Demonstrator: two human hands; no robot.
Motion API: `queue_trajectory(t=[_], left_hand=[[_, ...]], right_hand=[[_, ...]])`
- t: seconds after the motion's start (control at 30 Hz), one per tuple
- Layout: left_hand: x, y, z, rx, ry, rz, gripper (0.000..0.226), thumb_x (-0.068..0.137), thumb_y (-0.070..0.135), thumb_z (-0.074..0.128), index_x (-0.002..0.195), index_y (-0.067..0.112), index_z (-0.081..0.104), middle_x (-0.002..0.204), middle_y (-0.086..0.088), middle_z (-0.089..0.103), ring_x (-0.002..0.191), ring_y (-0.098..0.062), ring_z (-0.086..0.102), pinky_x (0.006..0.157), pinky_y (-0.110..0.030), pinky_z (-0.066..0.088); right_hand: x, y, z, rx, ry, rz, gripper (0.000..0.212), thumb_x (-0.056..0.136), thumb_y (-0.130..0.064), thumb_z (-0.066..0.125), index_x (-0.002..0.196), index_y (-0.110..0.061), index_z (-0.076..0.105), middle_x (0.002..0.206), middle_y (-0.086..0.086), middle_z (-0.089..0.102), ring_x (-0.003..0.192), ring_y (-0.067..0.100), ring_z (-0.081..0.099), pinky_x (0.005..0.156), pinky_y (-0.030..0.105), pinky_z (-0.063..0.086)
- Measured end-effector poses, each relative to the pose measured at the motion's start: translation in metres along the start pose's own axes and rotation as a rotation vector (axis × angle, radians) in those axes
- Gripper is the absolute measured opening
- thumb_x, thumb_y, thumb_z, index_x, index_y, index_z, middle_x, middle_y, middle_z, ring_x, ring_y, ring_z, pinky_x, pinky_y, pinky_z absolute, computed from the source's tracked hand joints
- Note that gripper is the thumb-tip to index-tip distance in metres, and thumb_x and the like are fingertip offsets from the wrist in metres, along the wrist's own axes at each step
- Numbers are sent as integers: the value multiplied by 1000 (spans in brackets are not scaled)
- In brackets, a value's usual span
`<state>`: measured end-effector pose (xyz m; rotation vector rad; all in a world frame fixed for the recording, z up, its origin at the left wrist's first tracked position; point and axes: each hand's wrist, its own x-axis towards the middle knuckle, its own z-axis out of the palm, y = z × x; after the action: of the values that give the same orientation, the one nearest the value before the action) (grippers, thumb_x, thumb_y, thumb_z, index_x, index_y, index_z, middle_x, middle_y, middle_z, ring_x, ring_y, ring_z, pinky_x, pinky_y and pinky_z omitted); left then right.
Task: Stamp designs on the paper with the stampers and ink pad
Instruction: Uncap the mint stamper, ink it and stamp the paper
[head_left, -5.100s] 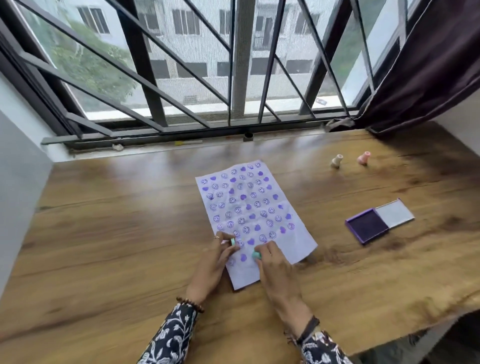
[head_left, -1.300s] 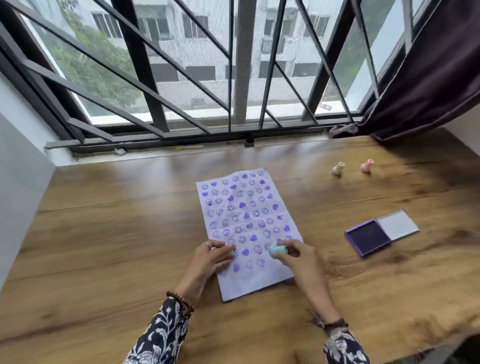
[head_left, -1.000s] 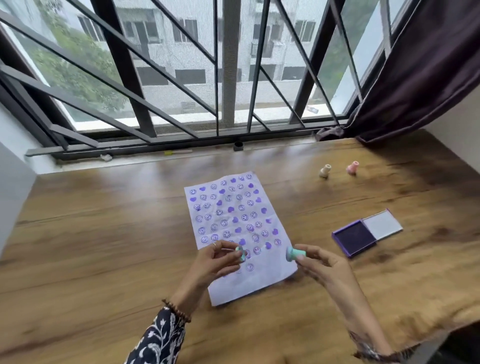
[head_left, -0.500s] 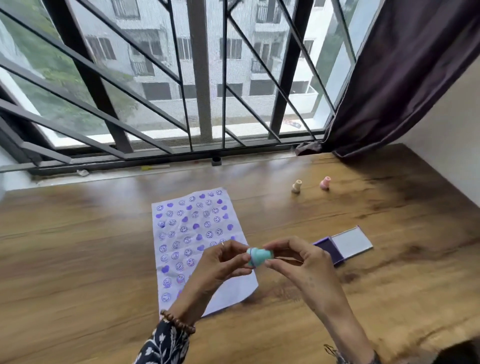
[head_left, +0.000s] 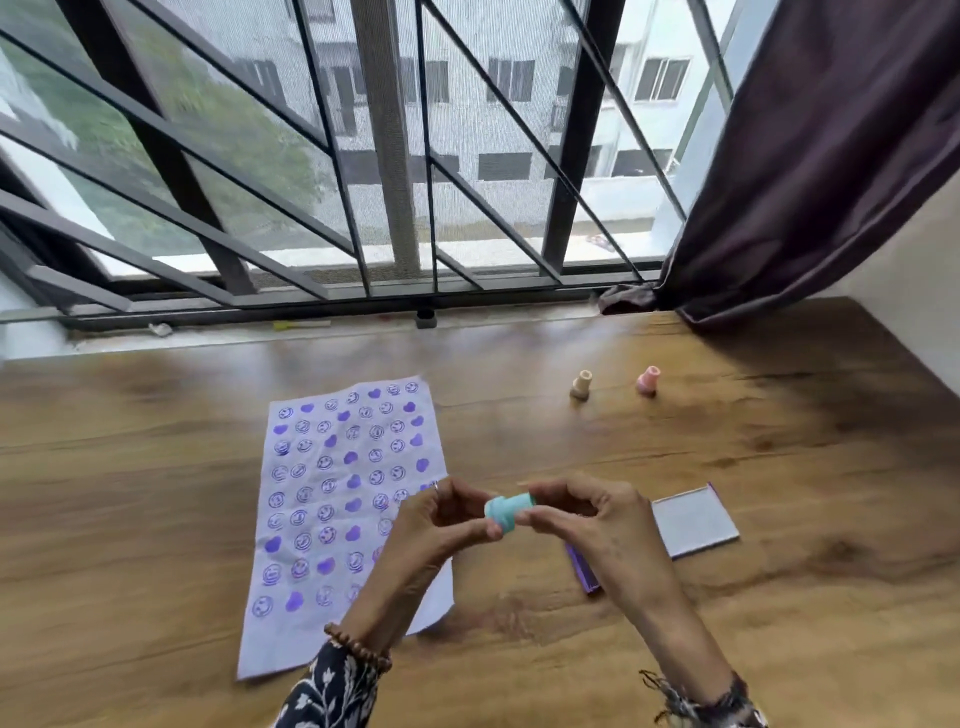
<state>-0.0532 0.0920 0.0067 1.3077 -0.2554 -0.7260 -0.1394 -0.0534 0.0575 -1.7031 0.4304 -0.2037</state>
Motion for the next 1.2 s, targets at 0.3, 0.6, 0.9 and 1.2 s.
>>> queue_trajectory(t=[0.3, 0.6, 0.9, 1.2], left_hand=[[61, -3, 11, 32, 42, -29, 19, 72, 2, 70, 89, 10, 67, 83, -4, 75, 83, -14, 69, 70, -19, 56], [148, -8, -7, 881, 235, 262, 19, 71, 17, 75, 90, 19, 71, 116, 1, 52, 111, -9, 46, 87, 5, 22], [176, -25, -13, 1024, 314, 227, 17, 77, 22, 68, 93, 15, 72, 113, -13, 62, 116, -26, 46, 99, -34, 24], [105, -35, 9, 1133, 337, 179, 40, 68, 41, 74, 104, 26, 63, 117, 1, 60, 118, -24, 46, 98, -35, 28]], right_hand=[[50, 35, -9, 252, 42, 109, 27, 76, 1, 68, 89, -21, 75, 86, 3, 77, 83, 13, 71, 70, 20, 57], [138, 65, 5, -82, 179, 56, 23, 81, -8, 63, 91, -27, 73, 91, -4, 75, 88, 7, 68, 86, 38, 55], [169, 82, 13, -331, 156, 38, 28, 84, 0, 55, 106, -11, 68, 109, 6, 72, 105, 17, 64, 95, 27, 46], [102, 75, -25, -187, 310, 93, 25, 82, -5, 63, 93, -26, 72, 86, -13, 71, 79, -1, 64, 80, 29, 55]])
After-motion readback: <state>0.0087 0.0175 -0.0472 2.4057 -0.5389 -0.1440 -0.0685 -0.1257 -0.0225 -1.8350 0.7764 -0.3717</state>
